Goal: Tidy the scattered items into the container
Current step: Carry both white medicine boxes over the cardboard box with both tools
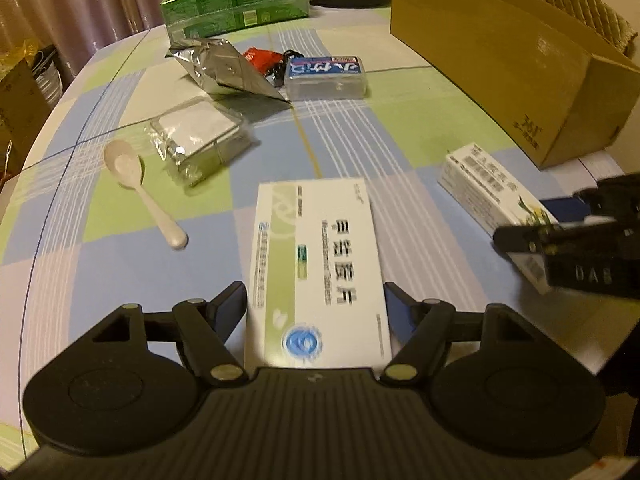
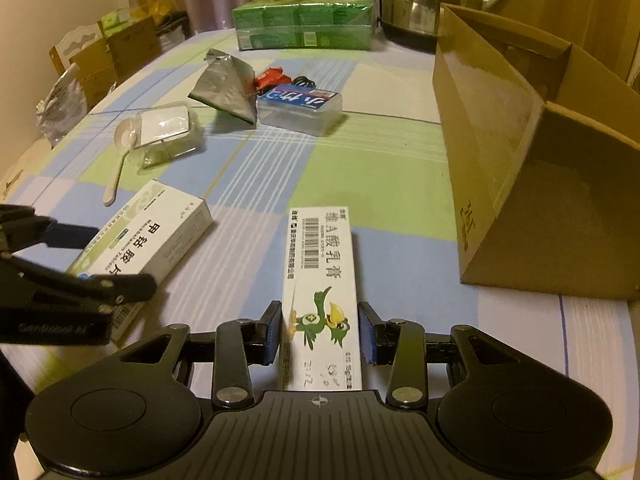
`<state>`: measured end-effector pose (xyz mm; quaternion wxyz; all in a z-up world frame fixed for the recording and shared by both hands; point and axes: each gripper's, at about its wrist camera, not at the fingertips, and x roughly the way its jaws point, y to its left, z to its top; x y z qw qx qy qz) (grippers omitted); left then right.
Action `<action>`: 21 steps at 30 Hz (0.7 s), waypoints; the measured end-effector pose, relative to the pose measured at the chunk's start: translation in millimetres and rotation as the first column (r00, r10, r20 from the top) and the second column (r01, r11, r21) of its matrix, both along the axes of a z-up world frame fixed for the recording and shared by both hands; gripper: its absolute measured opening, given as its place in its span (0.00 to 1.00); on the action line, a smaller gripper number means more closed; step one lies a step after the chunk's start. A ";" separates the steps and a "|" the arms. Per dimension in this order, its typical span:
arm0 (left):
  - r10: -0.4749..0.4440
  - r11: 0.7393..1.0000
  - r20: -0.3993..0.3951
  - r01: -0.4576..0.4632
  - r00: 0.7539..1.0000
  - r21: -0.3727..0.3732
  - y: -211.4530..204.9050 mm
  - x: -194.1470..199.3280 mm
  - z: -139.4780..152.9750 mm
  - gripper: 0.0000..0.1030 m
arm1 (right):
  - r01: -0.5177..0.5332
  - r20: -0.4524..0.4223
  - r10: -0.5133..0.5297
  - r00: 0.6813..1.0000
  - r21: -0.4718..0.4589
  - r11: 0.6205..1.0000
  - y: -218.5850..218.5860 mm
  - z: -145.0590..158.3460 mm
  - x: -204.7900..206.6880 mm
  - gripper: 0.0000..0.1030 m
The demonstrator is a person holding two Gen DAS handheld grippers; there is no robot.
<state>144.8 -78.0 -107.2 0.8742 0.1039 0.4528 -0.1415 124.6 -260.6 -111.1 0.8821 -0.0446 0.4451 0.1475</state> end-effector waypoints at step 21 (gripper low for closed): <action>0.001 1.000 0.042 -0.001 0.999 0.000 0.7 -5.7 14.4 0.65 | 0.007 0.075 -0.006 0.997 -0.008 1.000 -0.4 28.9 -17.4 0.34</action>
